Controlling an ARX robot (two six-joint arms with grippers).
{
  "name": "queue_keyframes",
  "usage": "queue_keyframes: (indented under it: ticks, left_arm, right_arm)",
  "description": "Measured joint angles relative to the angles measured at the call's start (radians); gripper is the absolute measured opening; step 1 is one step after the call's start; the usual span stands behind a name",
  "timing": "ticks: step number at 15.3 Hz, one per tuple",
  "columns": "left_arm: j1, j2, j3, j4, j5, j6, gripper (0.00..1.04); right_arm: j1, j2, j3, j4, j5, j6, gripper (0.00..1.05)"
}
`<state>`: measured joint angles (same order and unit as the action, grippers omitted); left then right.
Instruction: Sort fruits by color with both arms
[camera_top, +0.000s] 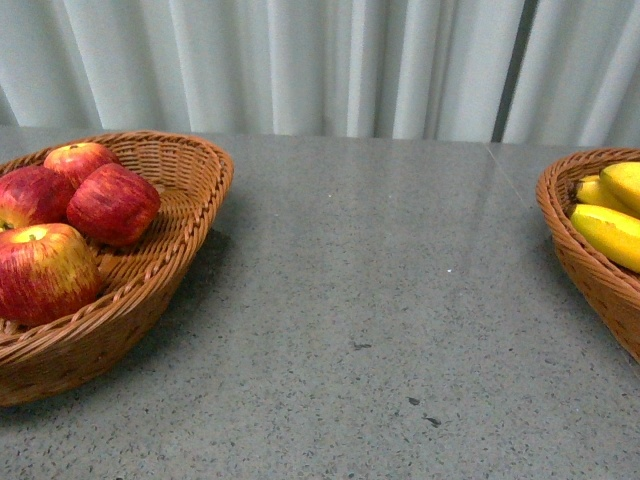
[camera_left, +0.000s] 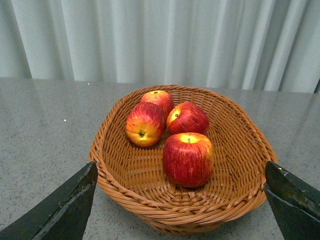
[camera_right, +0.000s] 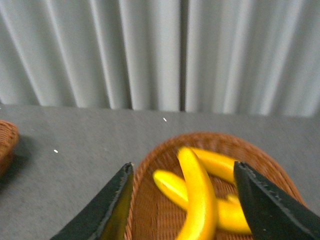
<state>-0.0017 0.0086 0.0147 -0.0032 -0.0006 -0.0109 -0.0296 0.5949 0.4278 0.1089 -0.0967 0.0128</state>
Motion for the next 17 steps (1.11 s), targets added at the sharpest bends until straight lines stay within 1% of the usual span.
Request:
queue_keyframes:
  ticks: [1,2,3,5,6,12,14,17]
  left_arm:
    - [0.000,0.000,0.000,0.000,0.000,0.000,0.98]
    - [0.000,0.000,0.000,0.000,0.000,0.000,0.98]
    - [0.000,0.000,0.000,0.000,0.001,0.000,0.98]
    - [0.000,0.000,0.000,0.000,0.000,0.000,0.98]
    - [0.000,0.000,0.000,0.000,0.000,0.000,0.98]
    - [0.000,0.000,0.000,0.000,0.001,0.000,0.98]
    - [0.000,0.000,0.000,0.000,0.000,0.000,0.98]
    - [0.000,0.000,0.000,0.000,0.000,0.000,0.98]
  right_arm:
    - [0.024,-0.084,-0.063,-0.038,0.050,-0.003,0.52]
    - [0.035,-0.192,-0.143,-0.037,0.077,-0.006,0.39]
    - [0.031,-0.235,-0.165,-0.016,0.097,-0.006,0.28]
    - [0.029,-0.277,-0.207,0.006,0.097,-0.006,0.06]
    - [0.029,-0.290,-0.241,0.002,0.097,-0.008,0.02]
    - [0.029,-0.390,-0.339,0.003,0.097,-0.010,0.02]
    - [0.029,-0.494,-0.354,-0.118,0.094,-0.010,0.02]
    - [0.029,-0.543,-0.366,-0.117,0.095,-0.010,0.02]
